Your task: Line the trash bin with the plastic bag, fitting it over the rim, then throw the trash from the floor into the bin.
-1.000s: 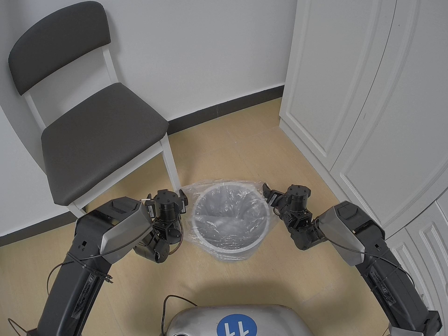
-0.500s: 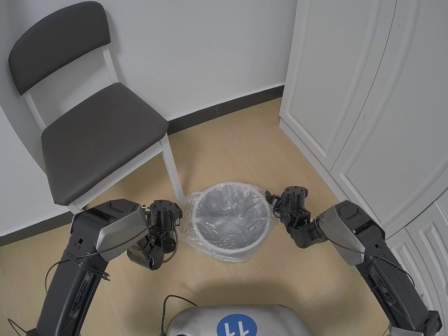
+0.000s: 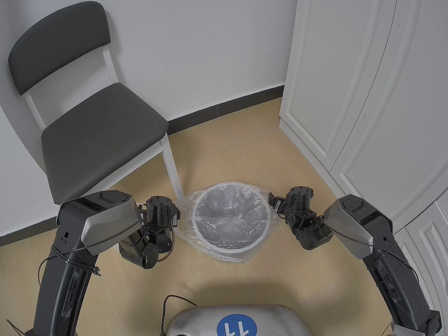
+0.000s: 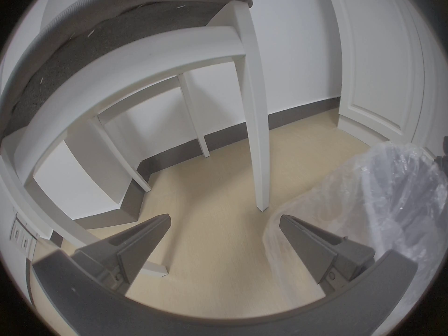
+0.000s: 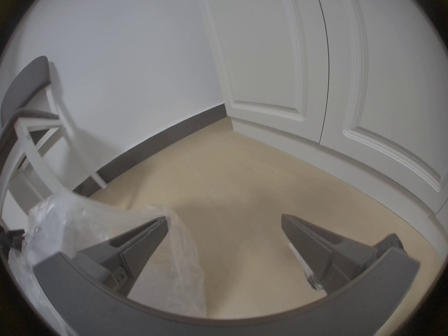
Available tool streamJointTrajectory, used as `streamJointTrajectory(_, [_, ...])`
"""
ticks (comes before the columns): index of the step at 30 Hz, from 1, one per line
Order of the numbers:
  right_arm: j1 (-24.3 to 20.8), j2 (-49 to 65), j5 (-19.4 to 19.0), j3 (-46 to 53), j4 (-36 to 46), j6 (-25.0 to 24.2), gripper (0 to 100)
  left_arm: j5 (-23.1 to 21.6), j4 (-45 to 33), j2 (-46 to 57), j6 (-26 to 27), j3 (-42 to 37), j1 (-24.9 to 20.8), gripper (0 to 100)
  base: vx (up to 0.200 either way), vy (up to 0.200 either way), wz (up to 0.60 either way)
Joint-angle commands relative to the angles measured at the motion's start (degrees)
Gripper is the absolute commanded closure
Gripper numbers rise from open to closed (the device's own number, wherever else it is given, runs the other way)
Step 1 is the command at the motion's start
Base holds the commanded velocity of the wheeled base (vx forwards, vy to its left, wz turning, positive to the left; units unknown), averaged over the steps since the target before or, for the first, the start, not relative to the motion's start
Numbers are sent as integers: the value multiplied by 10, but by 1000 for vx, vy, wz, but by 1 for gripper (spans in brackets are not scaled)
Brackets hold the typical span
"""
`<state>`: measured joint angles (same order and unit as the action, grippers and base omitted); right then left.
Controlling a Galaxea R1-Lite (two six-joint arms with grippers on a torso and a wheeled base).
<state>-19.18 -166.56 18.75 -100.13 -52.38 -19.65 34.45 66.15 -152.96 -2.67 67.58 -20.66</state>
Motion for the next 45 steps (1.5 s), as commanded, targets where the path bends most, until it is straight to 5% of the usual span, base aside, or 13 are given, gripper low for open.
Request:
streamJointTrajectory(1, [-2,108,-48,138,-36,18,0,-14,-33,93,-1,-76,-18,0,0,0,0])
streamJointTrajectory(10, [1,160,-63,190,-25,22,0,-83,-64,204,-1,-173,-19,0,0,0,0])
streamJointTrajectory(23, [11,150,-66,224,54,70,0,-89,-68,222,-4,-189,-32,0,0,0,0])
streamJointTrajectory(30, [4,110,-81,154,121,41,0,-89,-65,223,-7,-190,-44,0,0,0,0])
streamJointTrajectory(37, [10,52,-115,-20,296,-28,0,-89,-65,219,-23,-188,-75,0,0,0,0])
streamJointTrajectory(45, [28,-36,-119,-145,318,-26,0,-87,-69,200,-63,-186,-134,0,0,0,0])
